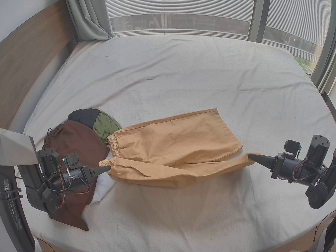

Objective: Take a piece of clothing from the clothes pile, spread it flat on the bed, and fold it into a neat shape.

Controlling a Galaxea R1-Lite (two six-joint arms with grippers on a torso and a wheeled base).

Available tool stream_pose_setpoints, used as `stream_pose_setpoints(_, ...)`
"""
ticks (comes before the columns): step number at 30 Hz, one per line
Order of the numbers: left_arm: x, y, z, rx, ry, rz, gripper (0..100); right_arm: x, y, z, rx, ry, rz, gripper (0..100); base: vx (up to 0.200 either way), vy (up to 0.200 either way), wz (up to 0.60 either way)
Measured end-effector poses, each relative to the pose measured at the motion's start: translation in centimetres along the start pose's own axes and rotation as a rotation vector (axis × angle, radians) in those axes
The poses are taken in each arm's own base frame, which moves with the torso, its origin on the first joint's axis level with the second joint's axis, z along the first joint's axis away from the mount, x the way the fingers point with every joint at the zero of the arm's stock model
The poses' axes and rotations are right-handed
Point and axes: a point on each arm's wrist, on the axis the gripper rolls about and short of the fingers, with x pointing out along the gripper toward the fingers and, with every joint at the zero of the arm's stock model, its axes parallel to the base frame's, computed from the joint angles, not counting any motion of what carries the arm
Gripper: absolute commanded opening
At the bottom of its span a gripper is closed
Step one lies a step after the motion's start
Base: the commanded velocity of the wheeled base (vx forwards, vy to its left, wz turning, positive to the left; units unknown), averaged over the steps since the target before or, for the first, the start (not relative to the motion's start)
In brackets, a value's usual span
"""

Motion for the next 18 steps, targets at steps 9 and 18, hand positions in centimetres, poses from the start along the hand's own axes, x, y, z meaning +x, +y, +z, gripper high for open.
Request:
stream_pose_setpoints(9, 0.4, 0.0, 0.5, -0.006, -0.031, 0.025, 0, 1.3, -0.6, 1.9, 0.020, -0.044, 0.018, 0, 0.000, 0.000, 0.00)
stream_pose_setpoints(18, 0.9, 0.1, 1.3, -0.040, -0.077, 0.048, 0, 2.9, -1.5, 3.5, 0.000, -0.086, 0.042, 0, 0.000, 0.000, 0.00)
